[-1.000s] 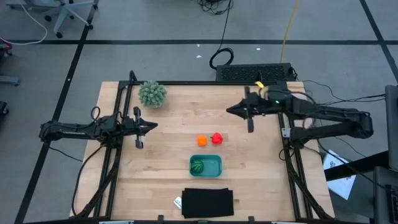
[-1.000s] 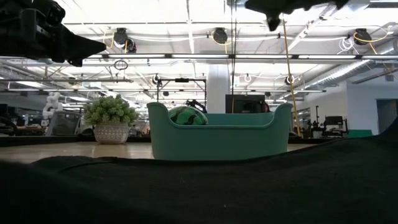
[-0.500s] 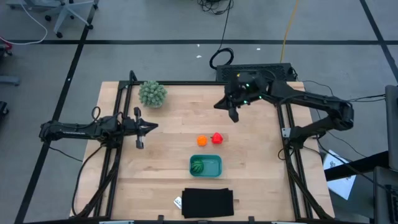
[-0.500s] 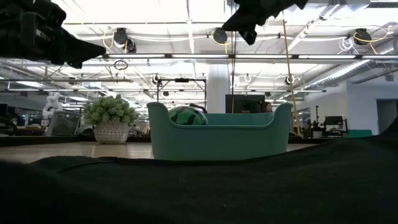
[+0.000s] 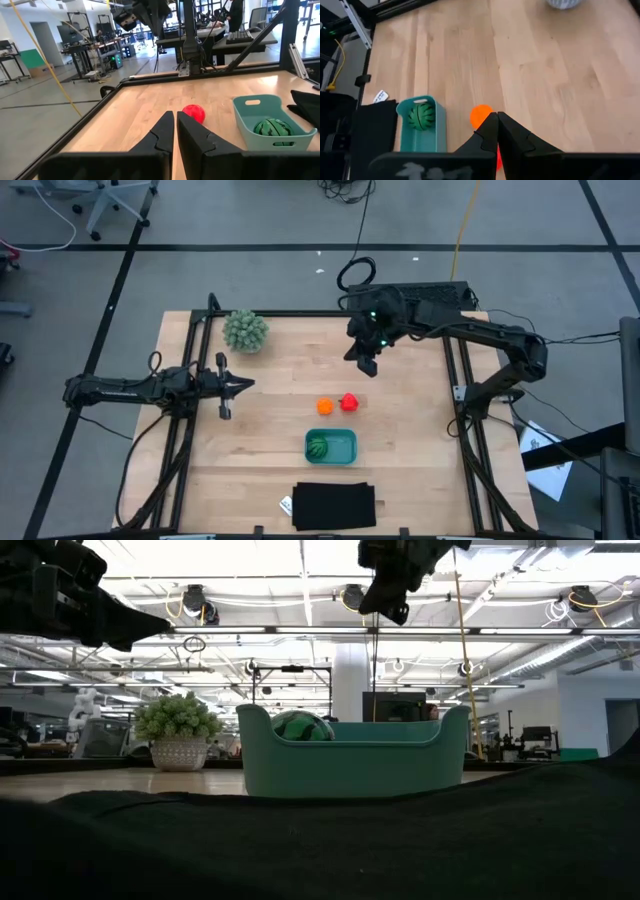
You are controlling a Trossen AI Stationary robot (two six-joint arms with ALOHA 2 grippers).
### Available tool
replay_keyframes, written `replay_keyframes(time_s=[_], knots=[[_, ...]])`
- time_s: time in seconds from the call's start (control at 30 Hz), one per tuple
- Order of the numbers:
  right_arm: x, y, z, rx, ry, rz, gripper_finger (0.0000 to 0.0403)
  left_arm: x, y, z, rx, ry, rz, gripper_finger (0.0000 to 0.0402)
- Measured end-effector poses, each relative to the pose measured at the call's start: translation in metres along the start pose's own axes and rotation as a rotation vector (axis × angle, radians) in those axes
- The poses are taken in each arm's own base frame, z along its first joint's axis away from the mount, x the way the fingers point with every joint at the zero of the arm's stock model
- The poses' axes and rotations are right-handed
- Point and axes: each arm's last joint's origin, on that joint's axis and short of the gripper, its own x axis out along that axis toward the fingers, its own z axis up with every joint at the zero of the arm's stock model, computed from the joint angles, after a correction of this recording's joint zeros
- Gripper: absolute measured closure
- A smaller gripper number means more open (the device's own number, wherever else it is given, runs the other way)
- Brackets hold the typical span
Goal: Pick and placing Produce into tupperware
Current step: Put the apple into the blue bin
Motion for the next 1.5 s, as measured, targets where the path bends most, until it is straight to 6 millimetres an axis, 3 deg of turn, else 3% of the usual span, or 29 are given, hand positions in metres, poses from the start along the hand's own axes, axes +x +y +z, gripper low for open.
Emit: replay_keyframes(time_s=[0.7, 1.13, 1.3, 1.5], knots=[[0.067, -0.004, -0.024, 0.096, 0.326, -0.009, 0.0403, 0.000, 0.000, -0.002, 0.029, 0.022, -0.004, 0.0376], [0.071, 0.003, -0.025, 0.040, 0.340, -0.036, 0.0400, 0.000, -0.001, -0.004, 0.032, 0.045, -0.008, 0.0376], [0.072, 0.007, -0.026, 0.017, 0.342, -0.027, 0.0357, 0.000, -0.001, -0.004, 0.031, 0.045, -0.008, 0.0376], [0.075, 0.014, -0.027, -0.026, 0.350, -0.011, 0.0238, 0.000, -0.001, -0.004, 0.030, 0.046, -0.008, 0.0376]])
